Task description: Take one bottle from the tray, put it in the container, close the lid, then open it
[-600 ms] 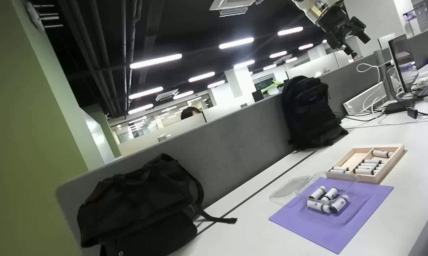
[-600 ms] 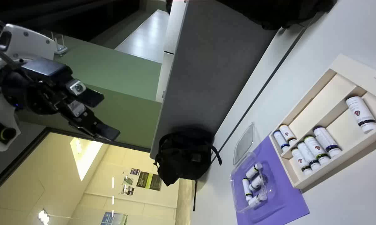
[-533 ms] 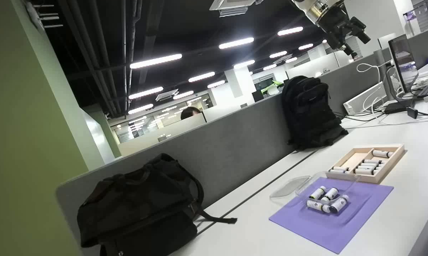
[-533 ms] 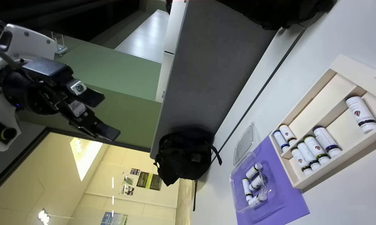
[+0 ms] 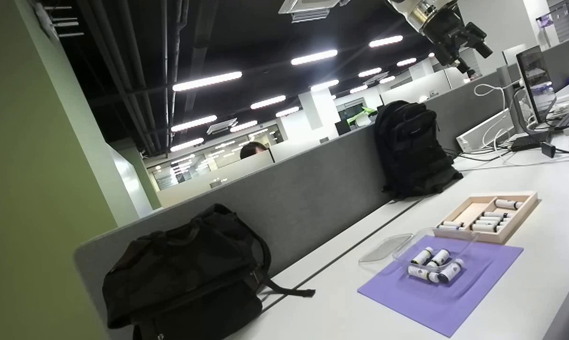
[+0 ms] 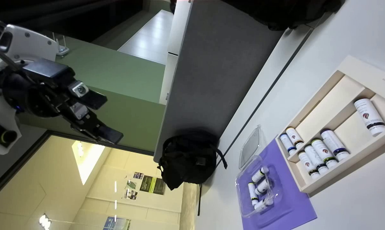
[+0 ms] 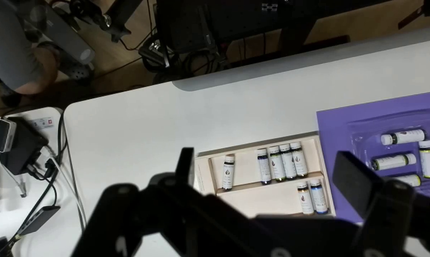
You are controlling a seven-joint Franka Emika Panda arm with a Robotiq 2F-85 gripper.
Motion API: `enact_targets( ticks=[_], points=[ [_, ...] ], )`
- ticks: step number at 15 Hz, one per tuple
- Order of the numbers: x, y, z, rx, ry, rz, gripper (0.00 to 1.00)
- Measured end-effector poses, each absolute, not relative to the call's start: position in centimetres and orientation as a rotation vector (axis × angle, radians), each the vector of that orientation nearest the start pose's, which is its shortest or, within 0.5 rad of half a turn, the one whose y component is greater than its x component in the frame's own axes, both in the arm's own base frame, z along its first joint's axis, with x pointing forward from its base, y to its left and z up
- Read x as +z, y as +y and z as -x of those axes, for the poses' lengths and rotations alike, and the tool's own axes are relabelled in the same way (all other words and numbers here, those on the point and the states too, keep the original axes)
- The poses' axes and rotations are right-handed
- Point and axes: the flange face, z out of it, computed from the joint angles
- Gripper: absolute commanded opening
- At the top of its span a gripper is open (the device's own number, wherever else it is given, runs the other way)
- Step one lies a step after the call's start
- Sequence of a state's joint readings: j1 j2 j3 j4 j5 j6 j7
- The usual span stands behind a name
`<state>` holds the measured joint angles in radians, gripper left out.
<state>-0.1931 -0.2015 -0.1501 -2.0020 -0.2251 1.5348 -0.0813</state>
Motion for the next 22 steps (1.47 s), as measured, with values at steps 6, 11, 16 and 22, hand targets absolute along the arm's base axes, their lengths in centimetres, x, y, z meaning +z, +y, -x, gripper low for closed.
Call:
enact_targets(
  ticks=[6,11,16,22],
  points=[
    [48.1,-19.8,-48.3,0.252,0.326,3.282,1.00],
    [35.9,-21.7,-53.7,0.309,0.355,3.303,1.00],
    [34.3,-22.3,-55.4,0.332,0.381,3.309,1.00],
    [31.3,-21.4,-55.9,0.328,0.386,3.256,1.00]
  ],
)
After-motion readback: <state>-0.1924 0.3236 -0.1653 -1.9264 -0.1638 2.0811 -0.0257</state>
